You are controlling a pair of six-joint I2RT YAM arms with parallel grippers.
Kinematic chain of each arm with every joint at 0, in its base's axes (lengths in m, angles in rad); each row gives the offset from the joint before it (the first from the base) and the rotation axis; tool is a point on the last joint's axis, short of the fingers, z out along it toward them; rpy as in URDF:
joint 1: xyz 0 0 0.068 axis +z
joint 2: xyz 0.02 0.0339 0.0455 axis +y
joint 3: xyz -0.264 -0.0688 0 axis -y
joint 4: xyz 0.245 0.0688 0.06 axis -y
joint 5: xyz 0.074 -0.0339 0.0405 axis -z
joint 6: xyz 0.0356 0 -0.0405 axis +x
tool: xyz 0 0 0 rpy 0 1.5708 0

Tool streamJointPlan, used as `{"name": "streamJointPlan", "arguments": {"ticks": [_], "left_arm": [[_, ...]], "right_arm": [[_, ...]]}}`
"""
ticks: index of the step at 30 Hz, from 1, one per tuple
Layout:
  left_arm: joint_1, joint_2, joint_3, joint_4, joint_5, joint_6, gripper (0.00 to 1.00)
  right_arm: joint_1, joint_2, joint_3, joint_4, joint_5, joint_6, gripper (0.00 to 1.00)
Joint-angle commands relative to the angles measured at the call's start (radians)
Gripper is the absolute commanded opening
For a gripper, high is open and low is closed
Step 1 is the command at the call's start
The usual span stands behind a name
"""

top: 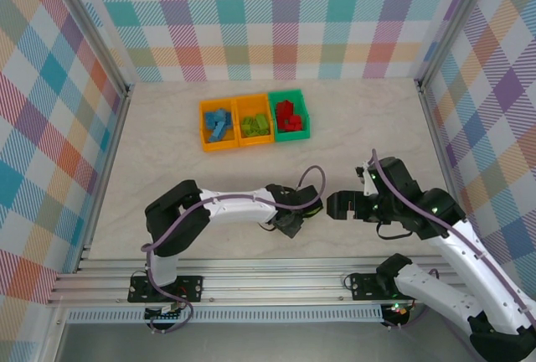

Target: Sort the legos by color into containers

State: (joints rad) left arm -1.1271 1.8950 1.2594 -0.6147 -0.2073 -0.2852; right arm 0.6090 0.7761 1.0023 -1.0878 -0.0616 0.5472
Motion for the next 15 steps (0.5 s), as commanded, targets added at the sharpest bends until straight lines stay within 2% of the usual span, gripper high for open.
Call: {"name": "streamJointPlan", "arguments": {"ticks": [1, 5, 8, 11, 15], "left_arm": [[0.033, -0.078, 0.023, -0.004, -0.05, -0.055, 0.21], [0.116, -0.126, 0.069, -0.029, -0.105, -0.078, 0.2], [0.237, -0.138, 0.105, -0.021, -0.122, -0.104, 0.2], [0.376, -0.09, 0.19, -0.023, -0.09, -0.136, 0.2], [0.494, 0.035, 0.367, -0.052, -0.097, -0.151, 0.2]], "right_arm": [[0.0, -0.023, -0.014, 0.071, -0.059, 0.029, 1.0], [0.0, -0.016, -0.008, 0.091, -0.067, 0.016, 1.0], [0.0, 0.007, 0.002, 0.103, -0.063, 0.002, 1.0], [0.0, 0.032, 0.003, 0.112, -0.066, 0.005, 1.0], [0.0, 0.014, -0.04, 0.147, -0.073, 0.038, 1.0]]}}
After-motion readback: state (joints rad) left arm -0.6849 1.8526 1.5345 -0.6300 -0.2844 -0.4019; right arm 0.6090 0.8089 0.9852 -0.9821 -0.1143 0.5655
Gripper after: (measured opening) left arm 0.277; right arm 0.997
